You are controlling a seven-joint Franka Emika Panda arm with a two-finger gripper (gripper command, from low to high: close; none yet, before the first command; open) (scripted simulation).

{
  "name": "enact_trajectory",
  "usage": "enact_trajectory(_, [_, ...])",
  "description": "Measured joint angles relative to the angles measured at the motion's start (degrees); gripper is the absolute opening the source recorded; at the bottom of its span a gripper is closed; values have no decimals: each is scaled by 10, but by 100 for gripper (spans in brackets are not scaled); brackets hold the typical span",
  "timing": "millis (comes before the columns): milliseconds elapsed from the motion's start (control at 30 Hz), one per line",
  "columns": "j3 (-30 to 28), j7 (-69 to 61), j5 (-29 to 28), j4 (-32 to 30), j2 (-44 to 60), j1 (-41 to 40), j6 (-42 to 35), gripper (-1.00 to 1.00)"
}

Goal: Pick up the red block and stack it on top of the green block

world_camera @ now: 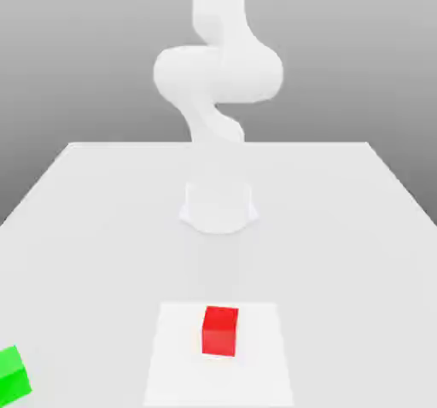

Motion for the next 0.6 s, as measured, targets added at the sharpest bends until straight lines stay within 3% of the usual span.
enact_trajectory(600, [9, 58, 3, -210, 381, -4, 222, 0])
